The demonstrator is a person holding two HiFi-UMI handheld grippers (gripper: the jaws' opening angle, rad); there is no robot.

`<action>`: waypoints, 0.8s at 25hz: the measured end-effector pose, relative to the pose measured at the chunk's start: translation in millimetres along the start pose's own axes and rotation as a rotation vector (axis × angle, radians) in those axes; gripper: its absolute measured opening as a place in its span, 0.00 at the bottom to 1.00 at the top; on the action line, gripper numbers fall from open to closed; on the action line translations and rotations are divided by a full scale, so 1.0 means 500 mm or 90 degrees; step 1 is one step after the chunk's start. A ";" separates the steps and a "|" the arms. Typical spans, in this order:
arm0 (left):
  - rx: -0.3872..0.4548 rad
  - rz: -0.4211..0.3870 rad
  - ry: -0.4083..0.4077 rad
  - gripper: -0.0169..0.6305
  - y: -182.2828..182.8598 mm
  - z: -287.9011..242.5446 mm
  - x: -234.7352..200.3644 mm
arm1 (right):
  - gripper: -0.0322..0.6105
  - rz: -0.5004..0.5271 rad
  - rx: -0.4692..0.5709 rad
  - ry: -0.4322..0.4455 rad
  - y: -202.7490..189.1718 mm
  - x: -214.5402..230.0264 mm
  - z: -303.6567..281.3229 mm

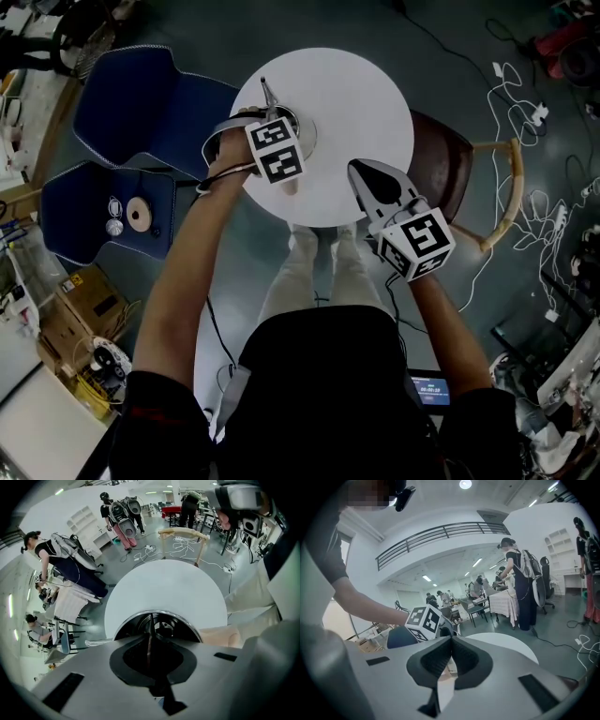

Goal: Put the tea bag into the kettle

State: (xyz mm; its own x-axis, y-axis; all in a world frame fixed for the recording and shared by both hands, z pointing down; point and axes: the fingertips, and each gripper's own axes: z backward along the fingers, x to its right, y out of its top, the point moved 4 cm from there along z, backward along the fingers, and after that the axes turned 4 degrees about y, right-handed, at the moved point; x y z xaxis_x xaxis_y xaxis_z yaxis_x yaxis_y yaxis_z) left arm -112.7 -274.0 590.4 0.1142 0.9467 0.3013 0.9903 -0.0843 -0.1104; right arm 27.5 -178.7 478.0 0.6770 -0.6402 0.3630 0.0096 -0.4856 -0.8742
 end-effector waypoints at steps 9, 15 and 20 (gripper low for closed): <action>0.036 0.033 -0.012 0.18 -0.001 0.007 -0.002 | 0.08 -0.005 -0.004 -0.001 -0.010 -0.001 0.001; 0.044 0.032 -0.019 0.19 -0.007 0.014 -0.004 | 0.08 -0.007 -0.005 -0.002 -0.006 -0.002 -0.004; 0.055 0.043 0.001 0.18 -0.010 0.035 -0.026 | 0.08 -0.004 -0.007 0.000 -0.002 0.003 -0.003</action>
State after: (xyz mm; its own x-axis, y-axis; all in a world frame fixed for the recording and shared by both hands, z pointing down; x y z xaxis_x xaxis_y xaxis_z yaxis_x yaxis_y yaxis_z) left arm -120.7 -280.2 570.4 0.1807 0.9390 0.2926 0.9700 -0.1209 -0.2111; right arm 27.3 -180.2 480.0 0.6764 -0.6375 0.3690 0.0060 -0.4962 -0.8682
